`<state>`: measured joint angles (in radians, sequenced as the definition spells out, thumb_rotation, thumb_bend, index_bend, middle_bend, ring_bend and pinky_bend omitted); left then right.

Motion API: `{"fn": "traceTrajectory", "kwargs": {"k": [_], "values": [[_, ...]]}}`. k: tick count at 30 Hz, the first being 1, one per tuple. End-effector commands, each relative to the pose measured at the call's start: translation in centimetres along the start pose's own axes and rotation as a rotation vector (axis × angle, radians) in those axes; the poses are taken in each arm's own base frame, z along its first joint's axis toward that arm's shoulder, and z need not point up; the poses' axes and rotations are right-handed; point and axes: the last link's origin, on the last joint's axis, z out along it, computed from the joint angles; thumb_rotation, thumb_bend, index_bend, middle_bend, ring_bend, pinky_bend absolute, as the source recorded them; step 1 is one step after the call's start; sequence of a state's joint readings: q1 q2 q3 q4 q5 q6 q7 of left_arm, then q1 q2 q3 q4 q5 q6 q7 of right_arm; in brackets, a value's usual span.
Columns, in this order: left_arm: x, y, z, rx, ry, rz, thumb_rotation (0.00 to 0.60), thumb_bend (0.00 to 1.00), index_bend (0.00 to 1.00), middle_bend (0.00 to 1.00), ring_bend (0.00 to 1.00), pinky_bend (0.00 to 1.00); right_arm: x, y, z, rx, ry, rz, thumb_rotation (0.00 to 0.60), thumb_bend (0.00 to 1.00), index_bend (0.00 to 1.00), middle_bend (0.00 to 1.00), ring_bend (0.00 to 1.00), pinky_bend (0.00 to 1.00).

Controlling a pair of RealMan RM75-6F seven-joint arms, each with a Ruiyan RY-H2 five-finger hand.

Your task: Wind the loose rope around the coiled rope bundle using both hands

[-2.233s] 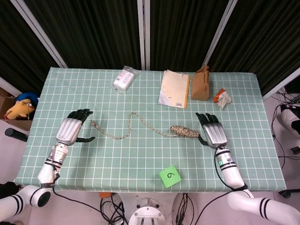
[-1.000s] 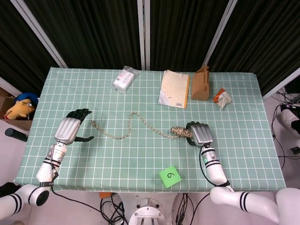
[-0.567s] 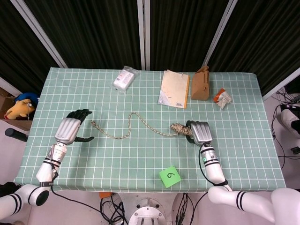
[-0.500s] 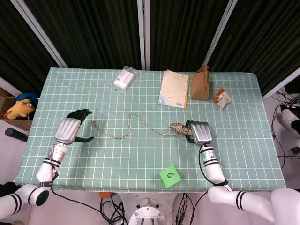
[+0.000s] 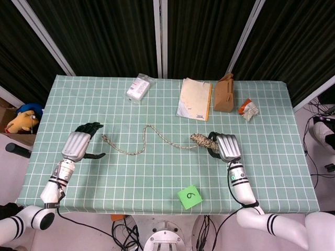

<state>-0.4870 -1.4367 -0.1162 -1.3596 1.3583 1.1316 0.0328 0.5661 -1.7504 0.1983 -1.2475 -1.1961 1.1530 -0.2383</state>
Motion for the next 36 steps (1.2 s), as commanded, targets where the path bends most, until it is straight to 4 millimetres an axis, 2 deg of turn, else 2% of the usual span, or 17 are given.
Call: {"fn": "traceTrajectory", "kwargs": {"k": [1, 9, 14, 19, 21, 24, 28, 36], "values": [[0.1, 0.1, 0.0, -0.001, 0.002, -0.001, 0.449, 0.08, 0.17, 0.13, 0.13, 0.22, 0.6, 0.6, -0.2, 0.024, 0.034, 0.029, 0.600, 0.62, 0.92, 0.70, 0.66, 0.84], [0.2, 0.3, 0.0, -0.003, -0.001, -0.004, 0.459, 0.08, 0.17, 0.13, 0.13, 0.22, 2.5, 1.2, -0.4, 0.069, 0.108, 0.133, 0.600, 0.62, 0.93, 0.72, 0.68, 0.86], [0.3, 0.4, 0.0, -0.004, -0.003, -0.008, 0.462, 0.08, 0.17, 0.13, 0.13, 0.22, 4.5, 1.3, -0.5, 0.078, 0.159, 0.213, 0.600, 0.62, 0.93, 0.72, 0.68, 0.85], [-0.1, 0.6, 0.2, -0.008, -0.016, -0.004, 0.465, 0.09, 0.17, 0.13, 0.13, 0.23, 6.7, 0.7, -0.8, 0.103, 0.236, 0.293, 0.600, 0.62, 0.93, 0.72, 0.68, 0.85], [-0.4, 0.7, 0.3, -0.009, -0.025, -0.004, 0.486, 0.09, 0.17, 0.13, 0.13, 0.23, 7.6, 0.5, -0.9, 0.111, 0.269, 0.340, 0.600, 0.62, 0.93, 0.72, 0.68, 0.86], [-1.0, 0.7, 0.4, -0.008, -0.053, -0.003, 0.586, 0.09, 0.18, 0.14, 0.13, 0.25, 8.4, 0.4, -0.9, 0.114, 0.299, 0.387, 0.600, 0.62, 0.93, 0.72, 0.68, 0.86], [-1.7, 0.7, 1.1, -0.012, -0.069, -0.003, 0.600, 0.12, 0.21, 0.15, 0.14, 0.28, 8.7, 0.5, -0.9, 0.109, 0.305, 0.413, 0.600, 0.62, 0.93, 0.72, 0.68, 0.85], [-2.7, 0.2, 2.5, -0.020, -0.031, 0.070, 0.600, 0.25, 0.32, 0.22, 0.19, 0.32, 9.0, 0.4, -1.1, 0.111, 0.315, 0.450, 0.600, 0.62, 0.93, 0.72, 0.68, 0.86]]}}
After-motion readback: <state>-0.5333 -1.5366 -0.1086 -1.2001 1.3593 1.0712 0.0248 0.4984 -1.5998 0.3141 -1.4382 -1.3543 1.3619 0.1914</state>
